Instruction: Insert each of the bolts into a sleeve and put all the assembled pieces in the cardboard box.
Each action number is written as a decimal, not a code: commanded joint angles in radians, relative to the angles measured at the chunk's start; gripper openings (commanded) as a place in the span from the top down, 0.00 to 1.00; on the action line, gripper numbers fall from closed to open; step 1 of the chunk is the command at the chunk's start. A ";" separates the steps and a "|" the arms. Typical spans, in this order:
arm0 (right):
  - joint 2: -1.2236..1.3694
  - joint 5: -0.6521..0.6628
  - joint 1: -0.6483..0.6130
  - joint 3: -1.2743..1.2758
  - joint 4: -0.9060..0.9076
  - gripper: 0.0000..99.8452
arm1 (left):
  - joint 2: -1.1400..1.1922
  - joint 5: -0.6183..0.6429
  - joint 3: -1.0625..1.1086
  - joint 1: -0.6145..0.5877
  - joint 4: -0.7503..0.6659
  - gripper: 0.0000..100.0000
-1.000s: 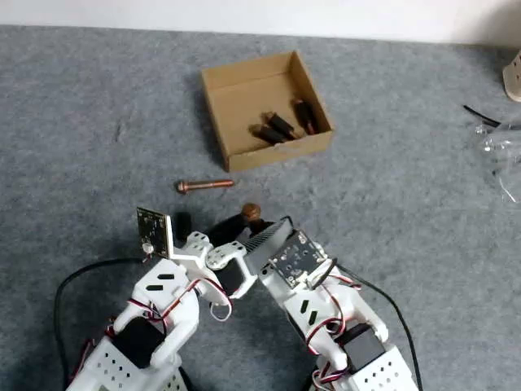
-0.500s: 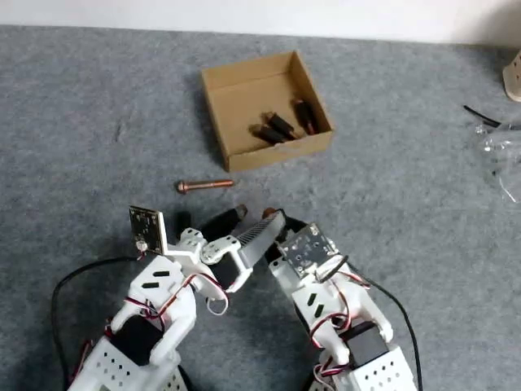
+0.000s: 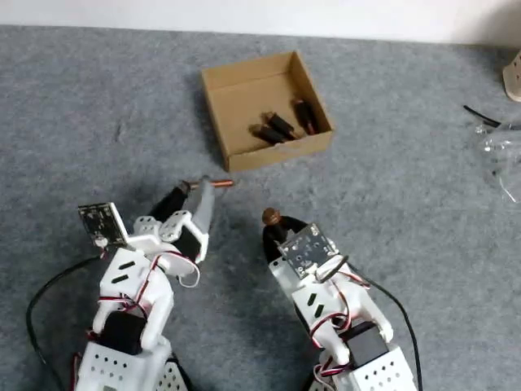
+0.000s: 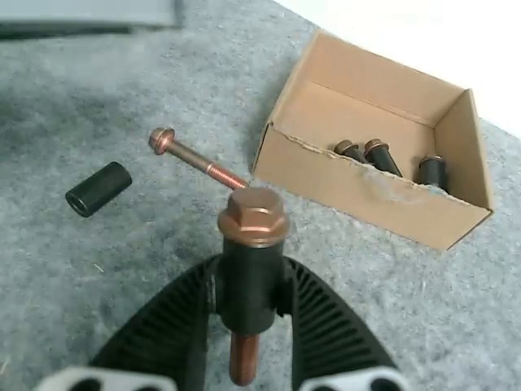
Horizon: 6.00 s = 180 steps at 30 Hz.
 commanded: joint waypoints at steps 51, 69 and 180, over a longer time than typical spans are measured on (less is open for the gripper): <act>-0.007 0.037 0.162 0.074 -0.110 1.00 | 0.001 -0.704 0.027 -0.219 0.021 0.99; 0.243 0.037 0.163 -0.194 -0.039 1.00 | 0.001 -0.703 0.027 -0.225 0.020 0.99; 2.407 -0.084 0.107 -3.447 1.118 0.85 | 0.001 -0.709 0.028 -0.199 0.023 0.99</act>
